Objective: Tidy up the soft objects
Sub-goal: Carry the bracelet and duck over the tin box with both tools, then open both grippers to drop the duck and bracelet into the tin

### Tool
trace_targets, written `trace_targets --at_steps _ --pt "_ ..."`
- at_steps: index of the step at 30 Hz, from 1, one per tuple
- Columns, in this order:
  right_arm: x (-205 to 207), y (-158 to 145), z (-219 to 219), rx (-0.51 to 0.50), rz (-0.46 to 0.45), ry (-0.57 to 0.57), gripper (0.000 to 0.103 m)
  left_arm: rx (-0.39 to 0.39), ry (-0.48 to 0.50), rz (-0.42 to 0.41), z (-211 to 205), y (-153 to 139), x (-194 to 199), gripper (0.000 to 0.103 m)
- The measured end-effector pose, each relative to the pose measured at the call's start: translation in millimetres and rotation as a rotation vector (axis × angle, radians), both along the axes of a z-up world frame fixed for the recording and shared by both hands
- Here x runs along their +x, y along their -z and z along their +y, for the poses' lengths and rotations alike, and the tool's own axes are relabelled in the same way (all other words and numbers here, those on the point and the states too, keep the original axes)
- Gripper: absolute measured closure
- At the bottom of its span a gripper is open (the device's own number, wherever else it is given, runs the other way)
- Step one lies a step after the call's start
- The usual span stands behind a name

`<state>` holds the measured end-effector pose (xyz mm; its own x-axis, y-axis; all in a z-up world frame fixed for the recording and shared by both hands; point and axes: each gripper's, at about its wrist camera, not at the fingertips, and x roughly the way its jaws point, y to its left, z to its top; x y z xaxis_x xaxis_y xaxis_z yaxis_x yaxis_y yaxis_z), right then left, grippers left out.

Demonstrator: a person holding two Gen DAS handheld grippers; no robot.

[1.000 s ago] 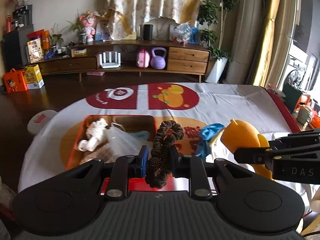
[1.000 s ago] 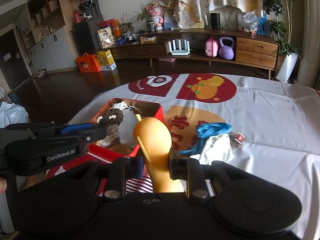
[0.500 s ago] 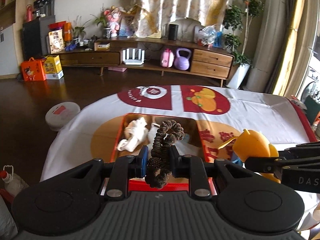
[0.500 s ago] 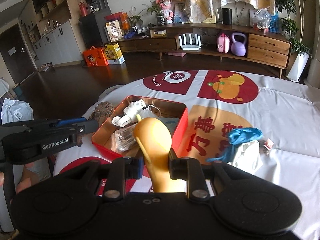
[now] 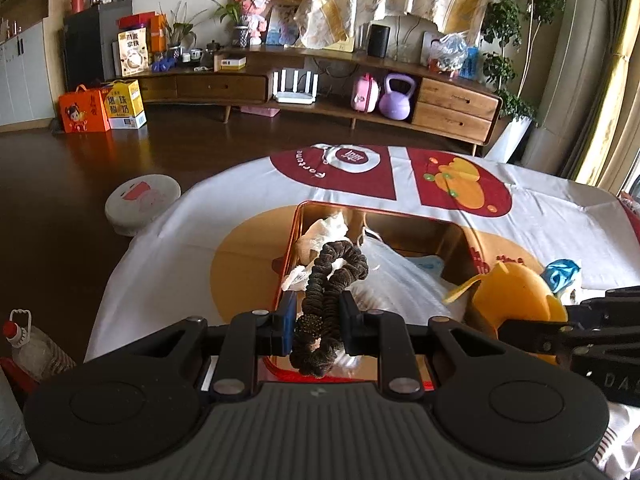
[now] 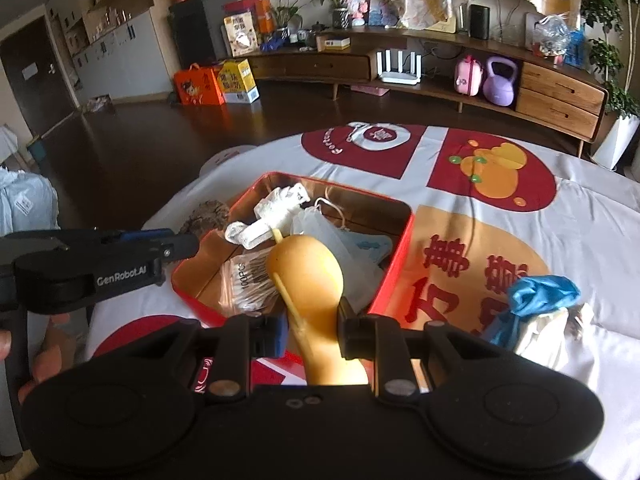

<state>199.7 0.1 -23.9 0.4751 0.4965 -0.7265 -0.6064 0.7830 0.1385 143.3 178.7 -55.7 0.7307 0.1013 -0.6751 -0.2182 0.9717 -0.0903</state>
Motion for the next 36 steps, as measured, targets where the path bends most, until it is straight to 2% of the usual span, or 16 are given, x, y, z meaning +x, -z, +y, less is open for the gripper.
trace_targets --at_steps 9,19,31,36 --pt "18.6 27.7 21.5 -0.061 0.019 -0.026 0.08 0.007 0.029 0.041 -1.8 17.8 24.1 0.081" --pt "22.9 45.4 34.8 -0.112 0.008 -0.058 0.077 0.002 0.057 0.074 -6.7 31.9 44.3 0.081" --pt "22.8 46.5 32.1 -0.103 -0.003 -0.06 0.073 -0.01 0.066 0.135 -2.8 49.4 53.2 0.081" --pt "23.1 43.4 29.5 -0.095 -0.004 -0.052 0.071 -0.004 0.066 0.135 -3.3 50.9 50.4 0.081"
